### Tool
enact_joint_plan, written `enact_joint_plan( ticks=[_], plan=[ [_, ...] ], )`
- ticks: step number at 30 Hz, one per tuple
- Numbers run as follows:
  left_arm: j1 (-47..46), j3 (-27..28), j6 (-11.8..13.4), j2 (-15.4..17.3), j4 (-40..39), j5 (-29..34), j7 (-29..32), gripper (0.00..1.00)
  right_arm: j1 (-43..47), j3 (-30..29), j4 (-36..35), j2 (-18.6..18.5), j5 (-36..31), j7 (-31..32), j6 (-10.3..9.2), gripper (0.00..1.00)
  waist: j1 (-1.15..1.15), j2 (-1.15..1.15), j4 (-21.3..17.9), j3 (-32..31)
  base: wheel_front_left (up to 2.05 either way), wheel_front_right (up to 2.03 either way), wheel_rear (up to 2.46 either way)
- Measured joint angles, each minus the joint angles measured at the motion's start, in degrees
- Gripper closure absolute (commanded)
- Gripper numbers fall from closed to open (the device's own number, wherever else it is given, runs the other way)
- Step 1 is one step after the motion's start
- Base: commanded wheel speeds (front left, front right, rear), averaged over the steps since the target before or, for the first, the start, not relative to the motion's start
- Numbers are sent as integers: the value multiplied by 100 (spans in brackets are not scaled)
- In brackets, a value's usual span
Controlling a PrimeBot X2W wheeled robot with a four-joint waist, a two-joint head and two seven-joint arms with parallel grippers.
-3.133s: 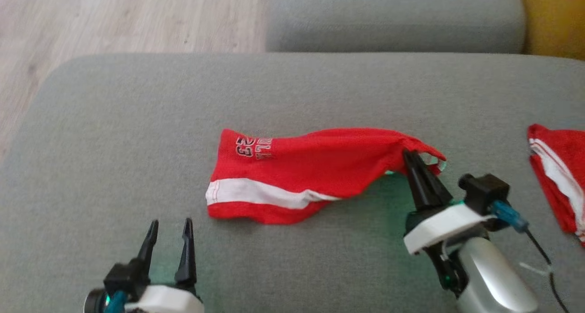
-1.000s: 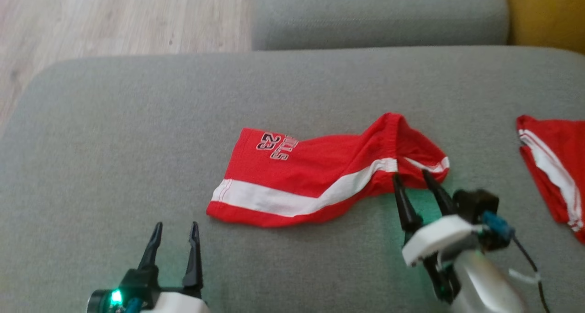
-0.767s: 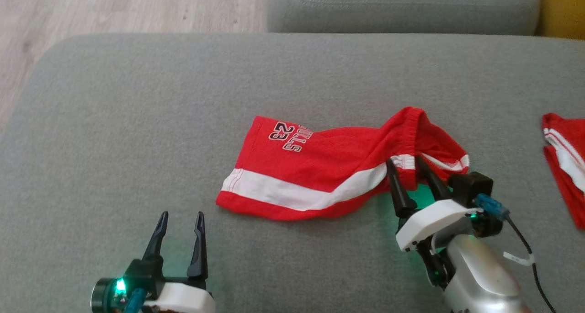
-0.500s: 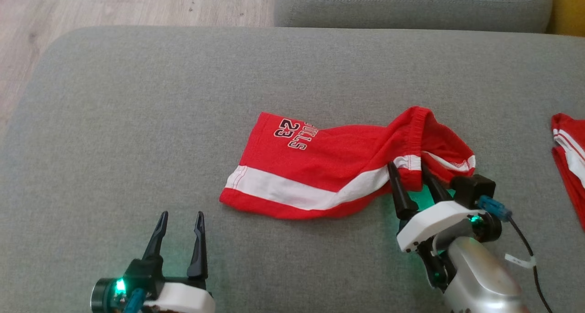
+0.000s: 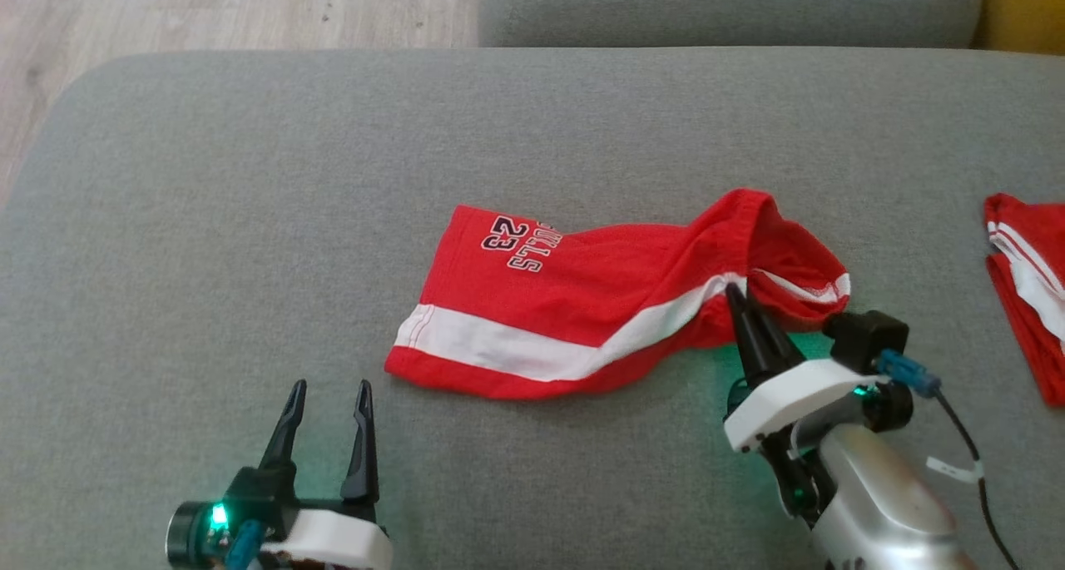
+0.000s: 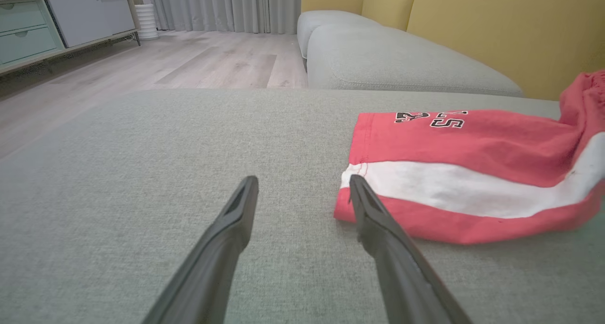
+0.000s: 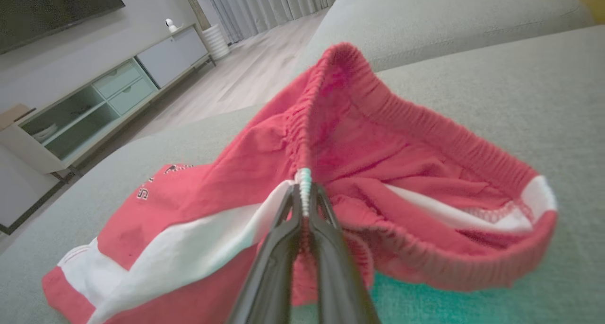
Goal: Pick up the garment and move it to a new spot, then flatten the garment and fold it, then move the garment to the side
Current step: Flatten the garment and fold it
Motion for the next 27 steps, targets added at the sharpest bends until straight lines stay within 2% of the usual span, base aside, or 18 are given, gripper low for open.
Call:
enact_joint_plan(
  ticks=[5,10,13,21,27],
  plan=[
    [-68,-22,-215,0,-1,-205,0,0,41,-186,-298,-13,2,0,0,100,0,0,-146,-31,0,0,0],
    [-199,-147,-498,1,55,-554,-1,0,311,-252,-598,-260,55,0,0,100,0,0,-370,-26,0,0,0],
    [-487,-328,-651,-3,375,-850,-1,0,569,-214,-698,-371,145,0,0,100,0,0,-562,22,0,0,0],
    [-871,-795,-711,-2,1315,-1352,0,0,611,-151,-776,-378,212,0,0,100,0,0,-816,152,0,0,0],
    [-1044,-1178,-712,3,1591,-1763,0,0,607,-154,-775,-377,210,0,0,100,0,0,-877,214,0,0,0]
  ],
)
